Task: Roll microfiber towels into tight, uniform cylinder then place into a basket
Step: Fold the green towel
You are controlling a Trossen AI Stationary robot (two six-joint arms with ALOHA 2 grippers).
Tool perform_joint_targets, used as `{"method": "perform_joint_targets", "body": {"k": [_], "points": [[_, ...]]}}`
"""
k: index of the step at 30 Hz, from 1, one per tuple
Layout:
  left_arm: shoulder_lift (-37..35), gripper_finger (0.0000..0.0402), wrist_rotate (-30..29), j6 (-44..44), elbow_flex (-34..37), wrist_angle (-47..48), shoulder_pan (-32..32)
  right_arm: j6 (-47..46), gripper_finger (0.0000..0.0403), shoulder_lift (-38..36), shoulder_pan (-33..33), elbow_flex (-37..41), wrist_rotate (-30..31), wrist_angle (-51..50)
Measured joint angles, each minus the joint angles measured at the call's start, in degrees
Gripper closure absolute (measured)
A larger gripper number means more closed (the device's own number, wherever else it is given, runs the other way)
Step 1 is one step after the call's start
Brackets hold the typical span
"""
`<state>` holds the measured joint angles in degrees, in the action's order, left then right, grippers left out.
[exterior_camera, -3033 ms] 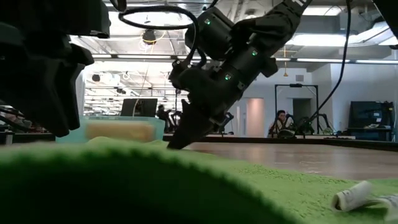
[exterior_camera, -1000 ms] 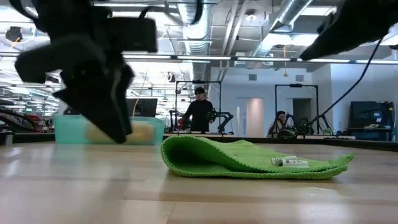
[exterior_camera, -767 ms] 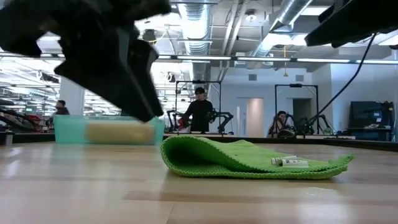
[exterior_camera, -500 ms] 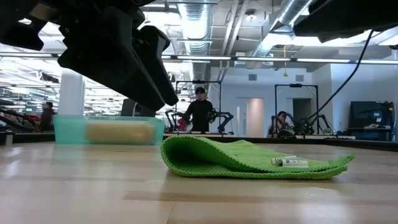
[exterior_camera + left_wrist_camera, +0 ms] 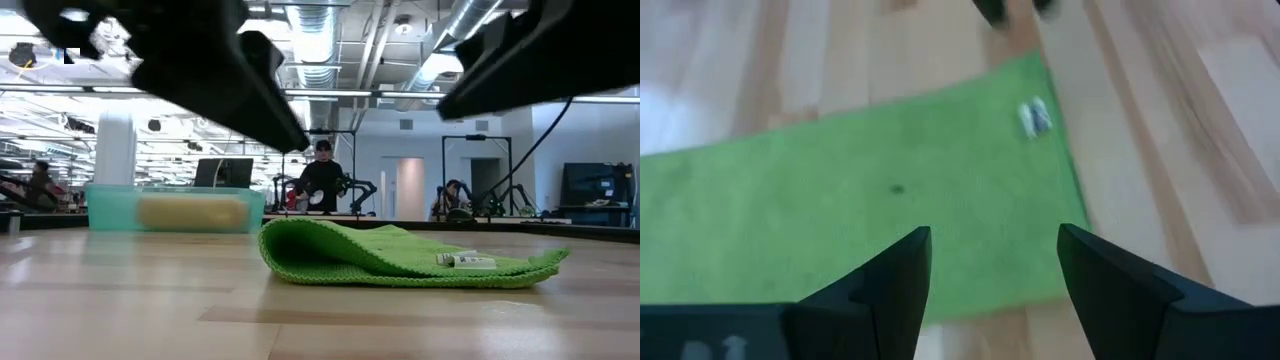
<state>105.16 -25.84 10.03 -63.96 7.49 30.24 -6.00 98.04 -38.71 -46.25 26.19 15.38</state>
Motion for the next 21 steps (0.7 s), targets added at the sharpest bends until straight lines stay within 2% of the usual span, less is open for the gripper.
{"method": "perform_joint_targets", "body": {"k": [5,12,18,21], "points": [[0.56,0.019,-0.13,0.3,0.02,-3.48,-1.58,-0.08,0.0296,0.74,0.61,-0.07,-5.11,-0.95],[7.26,0.019,2.07,0.97,-0.02,-5.14,-2.05,-1.05,0.0295,0.75,0.49,-0.07,-5.35,-1.79],[7.65,0.019,3.17,4.91,-0.07,-4.51,-0.99,-1.07,0.0295,0.73,0.65,-0.08,-5.4,-3.39],[8.34,0.019,4.21,5.67,-0.2,-4.73,-0.52,-1.09,0.0295,0.73,1.27,-0.07,-7.61,-5.46]]}}
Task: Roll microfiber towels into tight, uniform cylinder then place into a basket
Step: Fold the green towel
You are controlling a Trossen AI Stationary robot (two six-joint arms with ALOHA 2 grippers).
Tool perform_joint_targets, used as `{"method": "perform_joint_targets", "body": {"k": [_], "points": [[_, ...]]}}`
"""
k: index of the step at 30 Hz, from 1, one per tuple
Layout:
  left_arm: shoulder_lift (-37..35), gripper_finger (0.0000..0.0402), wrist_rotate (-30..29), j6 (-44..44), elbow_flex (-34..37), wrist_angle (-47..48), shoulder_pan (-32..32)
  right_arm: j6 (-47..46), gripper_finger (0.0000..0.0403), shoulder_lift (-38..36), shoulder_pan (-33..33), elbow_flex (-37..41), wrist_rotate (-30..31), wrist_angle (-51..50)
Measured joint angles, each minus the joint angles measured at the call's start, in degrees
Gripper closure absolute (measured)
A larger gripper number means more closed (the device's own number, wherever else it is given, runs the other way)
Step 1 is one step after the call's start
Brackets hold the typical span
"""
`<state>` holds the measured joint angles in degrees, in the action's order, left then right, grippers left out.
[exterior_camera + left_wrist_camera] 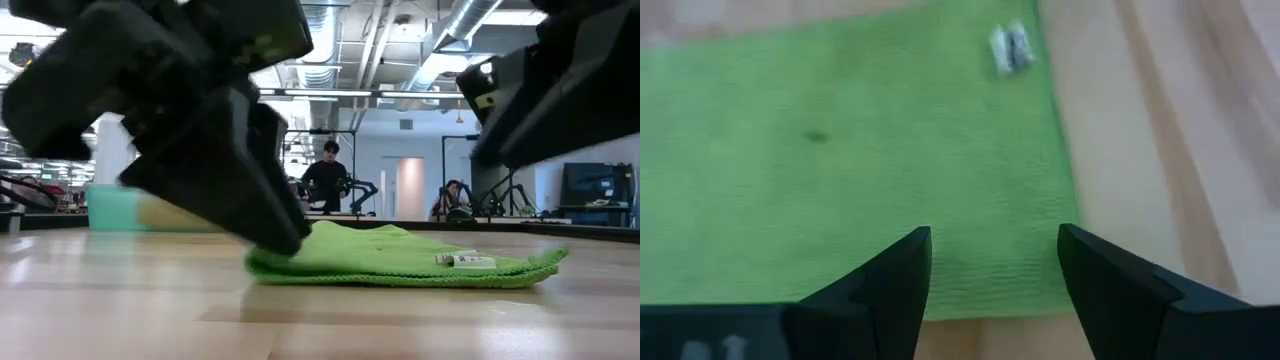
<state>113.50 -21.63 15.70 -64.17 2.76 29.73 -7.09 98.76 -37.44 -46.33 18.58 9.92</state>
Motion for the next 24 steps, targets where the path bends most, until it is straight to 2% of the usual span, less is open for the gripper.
{"method": "perform_joint_targets", "body": {"k": [7,12,19,24], "points": [[2.63,0.019,1.93,2.57,-0.42,-1.22,-0.25,0.4,0.0295,0.0,-0.11,-0.02,-0.78,-1.62],[2.86,0.019,2.14,2.4,-3.3,0.95,0.03,0.48,0.0295,0.0,-0.46,0.0,-0.82,-3.99],[2.83,0.019,0.8,-0.63,-11.72,13.33,2.41,0.07,0.0294,0.0,-1.19,0.0,-0.87,-4.08],[2.83,0.019,-2.33,-3.29,-15.0,18.61,4.27,0.04,0.0266,0.0,-1.17,0.0,-0.82,-4.03]]}}
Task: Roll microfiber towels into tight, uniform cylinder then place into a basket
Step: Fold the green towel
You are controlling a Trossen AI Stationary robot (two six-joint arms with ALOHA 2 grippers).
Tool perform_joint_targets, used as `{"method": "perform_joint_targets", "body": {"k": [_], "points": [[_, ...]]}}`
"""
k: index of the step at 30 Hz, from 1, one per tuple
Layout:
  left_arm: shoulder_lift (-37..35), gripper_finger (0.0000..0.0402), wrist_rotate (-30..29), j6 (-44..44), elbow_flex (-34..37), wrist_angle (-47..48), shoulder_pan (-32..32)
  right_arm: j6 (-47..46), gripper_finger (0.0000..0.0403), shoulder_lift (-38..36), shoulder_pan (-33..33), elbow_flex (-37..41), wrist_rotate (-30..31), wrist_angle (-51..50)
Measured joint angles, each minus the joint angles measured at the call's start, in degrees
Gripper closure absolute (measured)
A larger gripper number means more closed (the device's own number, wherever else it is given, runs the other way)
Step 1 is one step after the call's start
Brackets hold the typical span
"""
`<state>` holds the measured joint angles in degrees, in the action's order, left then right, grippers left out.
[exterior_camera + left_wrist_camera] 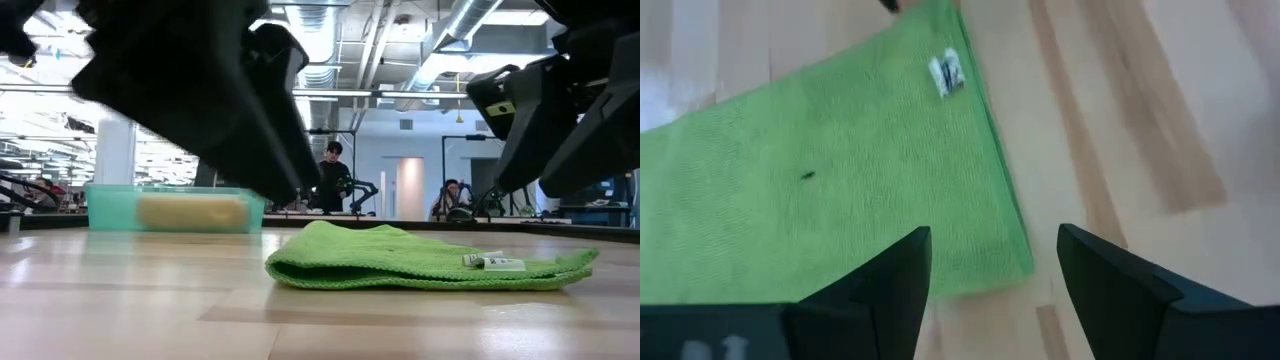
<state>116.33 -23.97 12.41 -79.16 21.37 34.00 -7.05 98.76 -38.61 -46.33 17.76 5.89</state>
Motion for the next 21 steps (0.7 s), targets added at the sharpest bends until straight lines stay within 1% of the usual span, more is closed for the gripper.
{"method": "perform_joint_targets", "body": {"k": [3,7,10,12,13,15,17,21], "points": [[0.07,0.019,-0.66,-2.64,1.13,-0.47,0.34,0.0,0.0237,0.0,0.13,0.0,0.03,0.07],[0.15,0.019,-0.69,-1.76,3.39,-1.24,-0.22,0.0,0.0198,0.0,0.13,0.0,0.02,0.08],[0.13,0.019,-0.53,-1.62,4.28,-3.42,-0.81,-0.05,0.018,0.0,0.13,0.0,-0.55,0.07],[0.13,0.019,0.35,-2.16,4.93,-4.25,-1.05,-0.67,0.0176,0.0,0.13,0.0,-0.99,0.07],[0.13,0.019,1.69,-2.87,5.34,-5.39,-1.14,-1.21,0.0175,0.28,0.13,0.0,-1.01,0.19],[0.11,0.019,3.41,-4.15,6.38,-7.89,-1.34,-1.97,0.0177,2.03,0.28,-0.12,-1.01,0.93],[0.11,0.019,3.57,-4.22,7.2,-8.62,-1.44,-1.99,0.018,4.1,0.39,0.07,-1.01,0.6],[0.09,0.019,2.48,-3.53,7.22,-9.24,-1.55,-2.13,0.0184,7.89,0.39,-0.11,-0.72,3.28]]}}
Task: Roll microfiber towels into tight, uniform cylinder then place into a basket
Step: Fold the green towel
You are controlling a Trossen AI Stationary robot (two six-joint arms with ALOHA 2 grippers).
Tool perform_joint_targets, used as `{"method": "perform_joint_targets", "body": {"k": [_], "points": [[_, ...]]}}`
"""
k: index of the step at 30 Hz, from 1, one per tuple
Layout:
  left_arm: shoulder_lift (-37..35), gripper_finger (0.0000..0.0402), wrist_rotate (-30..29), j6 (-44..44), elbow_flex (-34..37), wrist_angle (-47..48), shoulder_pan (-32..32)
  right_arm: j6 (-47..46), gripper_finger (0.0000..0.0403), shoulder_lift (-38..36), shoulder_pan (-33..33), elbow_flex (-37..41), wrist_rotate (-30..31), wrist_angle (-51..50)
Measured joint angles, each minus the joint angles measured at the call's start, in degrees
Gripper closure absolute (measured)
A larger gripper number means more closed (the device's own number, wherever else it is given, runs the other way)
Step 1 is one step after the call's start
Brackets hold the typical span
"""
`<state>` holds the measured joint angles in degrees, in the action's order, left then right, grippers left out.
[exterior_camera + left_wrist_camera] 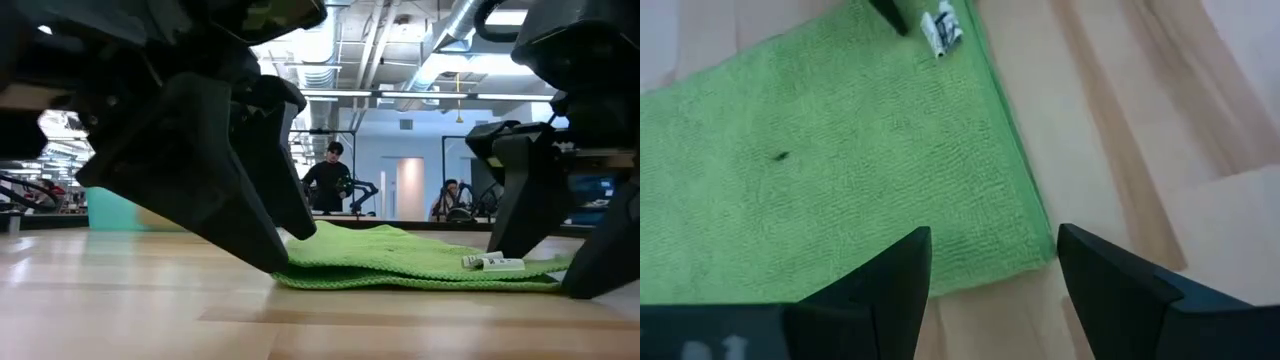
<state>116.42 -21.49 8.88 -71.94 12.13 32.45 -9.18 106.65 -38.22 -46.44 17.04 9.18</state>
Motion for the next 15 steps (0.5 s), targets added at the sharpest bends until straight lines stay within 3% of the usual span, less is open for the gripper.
{"method": "perform_joint_targets", "body": {"k": [9,15], "points": [[3.58,0.019,2.88,-2.62,-0.36,-5.19,-0.59,-0.55,0.0192,0.2,0.19,-0.07,-0.43,0.21],[4.01,0.0204,2.62,1.9,-0.46,-3.65,-1.22,-3.51,0.0242,0.16,0.74,-0.16,-1.37,-1.64]]}}
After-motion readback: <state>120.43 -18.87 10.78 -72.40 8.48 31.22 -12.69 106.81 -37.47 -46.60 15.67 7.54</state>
